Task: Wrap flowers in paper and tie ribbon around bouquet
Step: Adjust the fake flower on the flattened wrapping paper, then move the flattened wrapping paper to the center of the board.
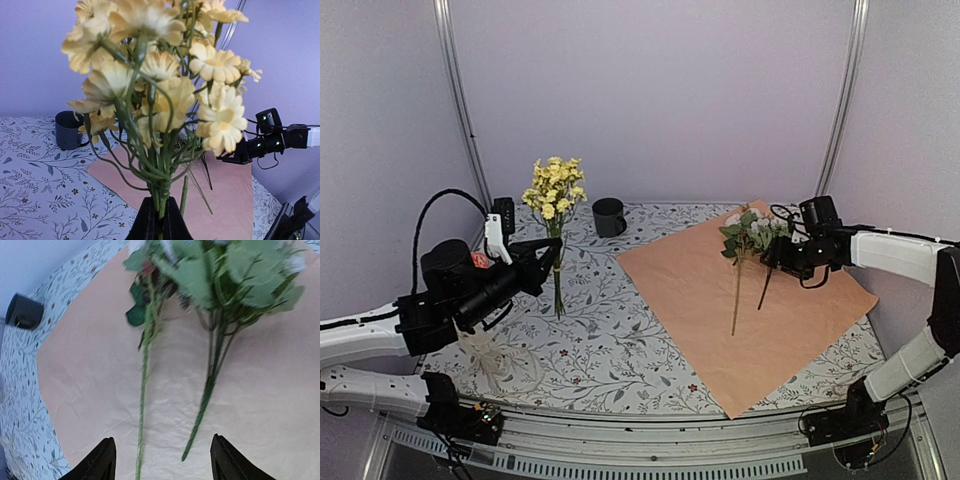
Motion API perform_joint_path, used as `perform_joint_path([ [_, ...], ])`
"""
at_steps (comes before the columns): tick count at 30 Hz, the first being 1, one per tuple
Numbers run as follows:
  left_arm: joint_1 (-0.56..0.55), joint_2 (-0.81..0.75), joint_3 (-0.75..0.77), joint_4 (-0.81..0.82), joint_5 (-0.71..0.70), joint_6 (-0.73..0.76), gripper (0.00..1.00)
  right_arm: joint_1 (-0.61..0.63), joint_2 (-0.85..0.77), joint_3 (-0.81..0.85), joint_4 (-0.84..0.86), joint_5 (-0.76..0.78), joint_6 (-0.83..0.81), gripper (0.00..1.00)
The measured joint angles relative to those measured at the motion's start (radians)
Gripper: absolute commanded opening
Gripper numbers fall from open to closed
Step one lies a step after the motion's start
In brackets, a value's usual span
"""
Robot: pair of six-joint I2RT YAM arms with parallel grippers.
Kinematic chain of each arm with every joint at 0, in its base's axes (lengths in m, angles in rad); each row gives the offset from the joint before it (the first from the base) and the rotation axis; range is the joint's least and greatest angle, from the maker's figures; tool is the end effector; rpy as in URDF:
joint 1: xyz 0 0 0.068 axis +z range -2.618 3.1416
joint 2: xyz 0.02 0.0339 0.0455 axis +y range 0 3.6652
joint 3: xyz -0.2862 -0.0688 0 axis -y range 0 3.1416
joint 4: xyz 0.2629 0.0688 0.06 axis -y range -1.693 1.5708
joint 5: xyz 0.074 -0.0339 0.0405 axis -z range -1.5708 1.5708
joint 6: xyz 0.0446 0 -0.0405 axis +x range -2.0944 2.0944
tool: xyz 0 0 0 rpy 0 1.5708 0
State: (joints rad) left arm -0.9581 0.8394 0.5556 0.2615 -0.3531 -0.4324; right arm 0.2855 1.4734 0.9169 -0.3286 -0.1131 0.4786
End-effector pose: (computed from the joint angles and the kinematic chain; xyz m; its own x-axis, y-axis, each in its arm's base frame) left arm 0.1356 -0.1661 0.3079 -0.2500 -0.3281 -0.9110 0.5111 0.7544 -0.4119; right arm 0.3076 0.0955 0.2188 -0.8197 0.2363 -0.5218 0.0328 0.9288 0.3692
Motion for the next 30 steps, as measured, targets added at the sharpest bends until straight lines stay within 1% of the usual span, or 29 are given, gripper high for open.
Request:
perform_joint_path([
  [1, 0.0, 0.002, 0.0, -0.003, 0.0, 0.001, 0.0, -0.048, -0.006, 0.0, 0.011, 0.007, -0.005, 0.67],
  [3, 0.0, 0.005, 0.0, -0.007, -0.001, 0.003, 0.0, -0.144, 0.035, 0.018, 0.022, 0.023, -0.015, 0.67],
  [5, 0.0, 0.005, 0.0, -0.014, -0.002, 0.003, 0.0, -0.229, 0.143, 0.066, 0.019, 0.033, -0.032, 0.67],
  [7, 0.0, 0.005, 0.0, -0.018, -0.002, 0.003, 0.0, -0.292, 0.254, 0.12, 0.013, 0.035, -0.05, 0.68],
  [11, 0.0, -0.002, 0.0, -0.036, -0.007, 0.002, 0.0, -0.359, 0.397, 0.214, -0.014, 0.049, -0.082, 0.67],
  [17, 0.0, -0.024, 0.001, -0.06, -0.032, 0.007, 0.0, -0.359, 0.586, 0.444, -0.042, 0.02, -0.174, 0.66],
  [23, 0.001, -0.031, 0.002, -0.089, -0.069, 0.029, 0.0, -0.288, 0.656, 0.547, -0.064, -0.002, -0.27, 0.64],
  [30, 0.003, 0.002, 0.016, -0.087, -0.071, 0.043, 0.0, -0.224, 0.756, 0.712, -0.127, -0.07, -0.323, 0.61],
])
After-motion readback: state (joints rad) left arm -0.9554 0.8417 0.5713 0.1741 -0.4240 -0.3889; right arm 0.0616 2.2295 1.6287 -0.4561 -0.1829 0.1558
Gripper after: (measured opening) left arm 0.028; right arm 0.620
